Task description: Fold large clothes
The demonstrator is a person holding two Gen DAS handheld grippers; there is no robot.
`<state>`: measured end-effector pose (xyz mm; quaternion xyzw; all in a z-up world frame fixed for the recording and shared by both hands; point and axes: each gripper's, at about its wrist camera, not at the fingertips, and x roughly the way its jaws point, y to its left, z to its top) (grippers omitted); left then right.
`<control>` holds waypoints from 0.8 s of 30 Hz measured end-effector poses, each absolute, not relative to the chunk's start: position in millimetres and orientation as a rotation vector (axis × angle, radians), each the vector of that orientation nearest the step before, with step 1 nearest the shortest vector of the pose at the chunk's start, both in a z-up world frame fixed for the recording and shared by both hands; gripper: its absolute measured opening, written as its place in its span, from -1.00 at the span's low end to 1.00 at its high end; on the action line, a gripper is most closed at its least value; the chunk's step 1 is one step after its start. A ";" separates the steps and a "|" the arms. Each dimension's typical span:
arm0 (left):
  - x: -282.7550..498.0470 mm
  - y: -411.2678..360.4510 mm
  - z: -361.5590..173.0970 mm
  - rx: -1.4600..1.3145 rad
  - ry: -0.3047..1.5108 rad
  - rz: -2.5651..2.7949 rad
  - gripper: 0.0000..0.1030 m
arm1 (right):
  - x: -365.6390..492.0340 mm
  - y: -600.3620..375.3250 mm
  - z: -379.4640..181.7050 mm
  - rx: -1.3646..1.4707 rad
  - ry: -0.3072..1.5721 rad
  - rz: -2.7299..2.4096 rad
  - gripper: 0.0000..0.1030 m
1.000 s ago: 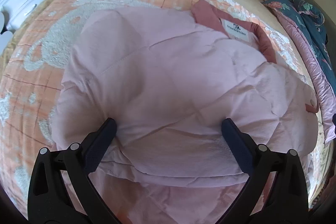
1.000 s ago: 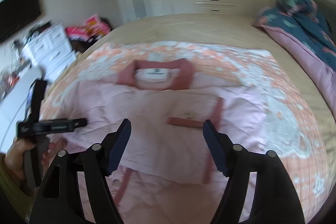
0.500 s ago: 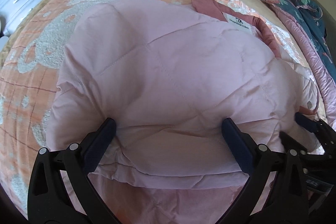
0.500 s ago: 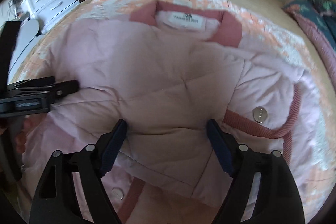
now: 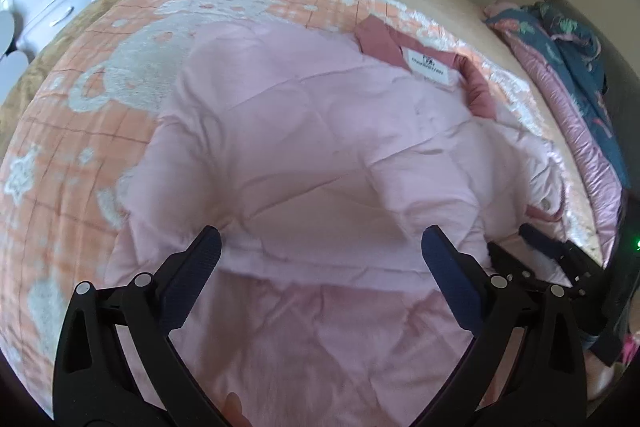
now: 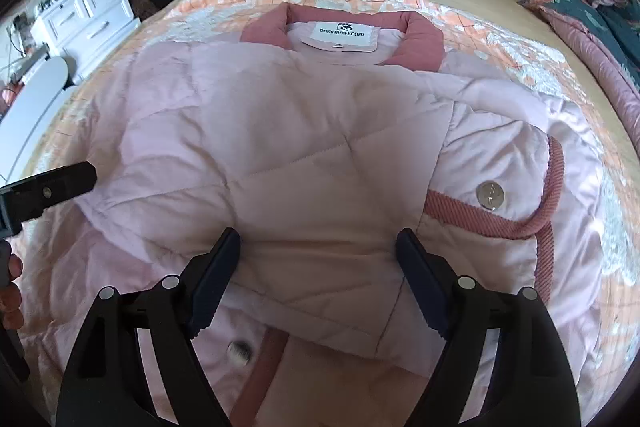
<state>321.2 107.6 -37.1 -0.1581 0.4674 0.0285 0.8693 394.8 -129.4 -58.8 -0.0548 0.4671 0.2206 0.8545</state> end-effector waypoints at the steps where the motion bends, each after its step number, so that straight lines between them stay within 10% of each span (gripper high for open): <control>1: 315.5 108.4 -31.8 -0.333 0.964 0.060 0.83 | 391.1 -131.9 -56.3 -0.104 0.979 0.466 0.62; 24: 248.9 94.9 -0.2 -0.370 0.927 0.039 0.83 | 313.5 -203.6 2.0 0.118 0.872 0.455 0.77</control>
